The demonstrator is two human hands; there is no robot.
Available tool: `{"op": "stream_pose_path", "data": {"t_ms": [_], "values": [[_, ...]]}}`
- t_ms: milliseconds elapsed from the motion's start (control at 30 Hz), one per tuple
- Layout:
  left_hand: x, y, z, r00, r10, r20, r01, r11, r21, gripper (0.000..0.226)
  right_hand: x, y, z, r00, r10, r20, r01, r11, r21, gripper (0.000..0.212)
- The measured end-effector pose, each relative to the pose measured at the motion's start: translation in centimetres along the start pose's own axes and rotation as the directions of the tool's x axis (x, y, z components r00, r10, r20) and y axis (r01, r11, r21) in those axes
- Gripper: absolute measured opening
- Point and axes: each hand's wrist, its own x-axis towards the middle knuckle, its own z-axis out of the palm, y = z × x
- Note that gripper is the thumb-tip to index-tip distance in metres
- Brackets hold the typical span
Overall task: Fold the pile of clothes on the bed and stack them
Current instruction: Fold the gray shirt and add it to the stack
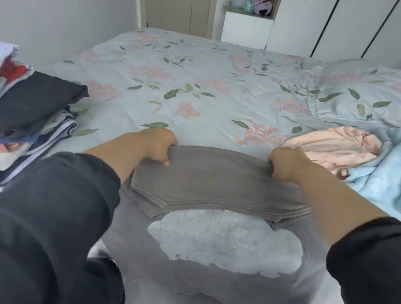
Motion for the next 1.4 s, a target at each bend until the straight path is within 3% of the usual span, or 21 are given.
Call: {"op": "stream_pose_path", "data": {"t_ms": [67,167,267,467,600,700,767,800,933,1033,1233,1400], "values": [[-1.1,-0.1,-1.2,1.0,0.021,0.021,-0.022,0.999,0.047,0.022,-1.0,0.4,-1.4,0.999,-0.041,-0.014,0.041,0.999,-0.026,0.005],[-2.8,-0.2,-3.6,1.0,0.009,0.021,-0.01,1.0,0.026,0.021,-3.1,1.4,-3.5,0.999,-0.016,-0.048,0.02,0.995,0.098,0.018],[-4.5,-0.4,-6.8,0.998,0.012,-0.061,-0.01,1.0,0.019,0.024,-5.2,2.9,-6.7,0.992,0.051,-0.117,-0.028,0.982,0.188,0.016],[-6.2,0.2,-14.2,0.977,0.054,-0.205,-0.03,0.993,0.115,0.025,-6.8,5.4,-12.4,0.951,0.126,-0.282,-0.08,0.983,0.167,0.014],[-6.1,-0.3,-19.0,0.948,0.03,-0.316,0.048,0.97,0.237,0.017,-5.3,6.5,-15.4,0.893,0.162,-0.421,-0.122,0.985,0.119,0.015],[-5.1,-0.9,-20.8,0.878,0.008,-0.479,0.179,0.922,0.344,0.018,-3.0,6.8,-17.2,0.794,0.195,-0.576,-0.166,0.981,0.103,0.019],[-3.5,-1.1,-20.2,0.849,-0.026,-0.527,0.271,0.878,0.394,0.008,-1.1,6.5,-17.1,0.744,0.229,-0.628,-0.203,0.973,0.114,0.02],[-2.6,-1.1,-19.1,0.86,-0.057,-0.506,0.299,0.862,0.411,0.003,-0.2,6.1,-16.4,0.755,0.237,-0.611,-0.214,0.97,0.112,0.021],[0.4,-1.3,-12.7,0.9,-0.13,-0.416,0.319,0.846,0.427,0.022,2.7,3.5,-11.0,0.865,0.191,-0.463,-0.199,0.979,0.033,0.03],[1.1,-1.6,-9.3,0.893,-0.148,-0.424,0.32,0.872,0.37,0.026,3.1,2.6,-7.8,0.887,0.167,-0.43,-0.181,0.983,0.01,0.031],[-0.8,-1.3,-6.4,0.788,-0.093,-0.608,0.275,0.937,0.213,0.032,0.0,3.0,-6.1,0.815,0.21,-0.54,-0.186,0.977,0.1,0.032],[-5.8,0.4,-0.4,0.697,-0.134,-0.705,0.205,0.979,0.017,0.028,-5.6,2.1,-1.9,0.739,0.247,-0.627,-0.121,0.964,0.237,0.023]]}}
